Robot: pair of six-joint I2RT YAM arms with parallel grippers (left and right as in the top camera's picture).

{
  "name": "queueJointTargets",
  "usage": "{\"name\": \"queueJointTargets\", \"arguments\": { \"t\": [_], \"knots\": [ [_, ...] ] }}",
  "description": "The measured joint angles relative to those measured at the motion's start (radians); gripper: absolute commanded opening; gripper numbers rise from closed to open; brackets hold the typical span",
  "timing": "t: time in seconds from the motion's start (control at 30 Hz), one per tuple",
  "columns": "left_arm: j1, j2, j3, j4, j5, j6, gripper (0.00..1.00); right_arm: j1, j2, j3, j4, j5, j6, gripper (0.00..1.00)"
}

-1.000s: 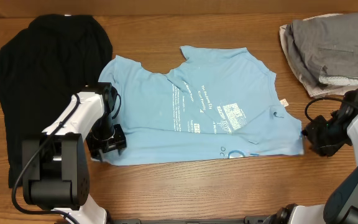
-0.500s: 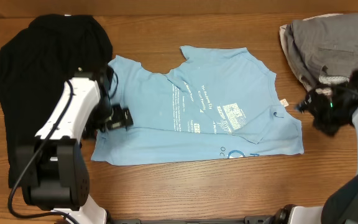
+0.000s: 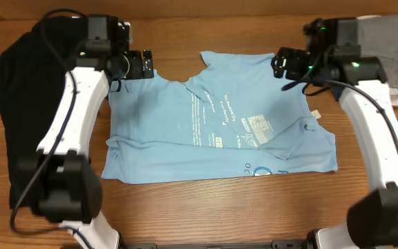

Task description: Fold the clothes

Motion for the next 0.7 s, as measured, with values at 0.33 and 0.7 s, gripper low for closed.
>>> {"name": "queueJointTargets", "arguments": {
  "t": [0.33, 0.7],
  "knots": [
    [0.001, 0.198, 0.0, 0.097, -0.076, 0.051, 1.0, 0.018, 0.068, 0.0, 0.029, 0.019, -0.001, 0.9],
    [0.027, 0.349, 0.0, 0.356, -0.072, 0.085, 1.0, 0.019, 0.068, 0.0, 0.011, 0.019, 0.005, 0.88]
  ]
}}
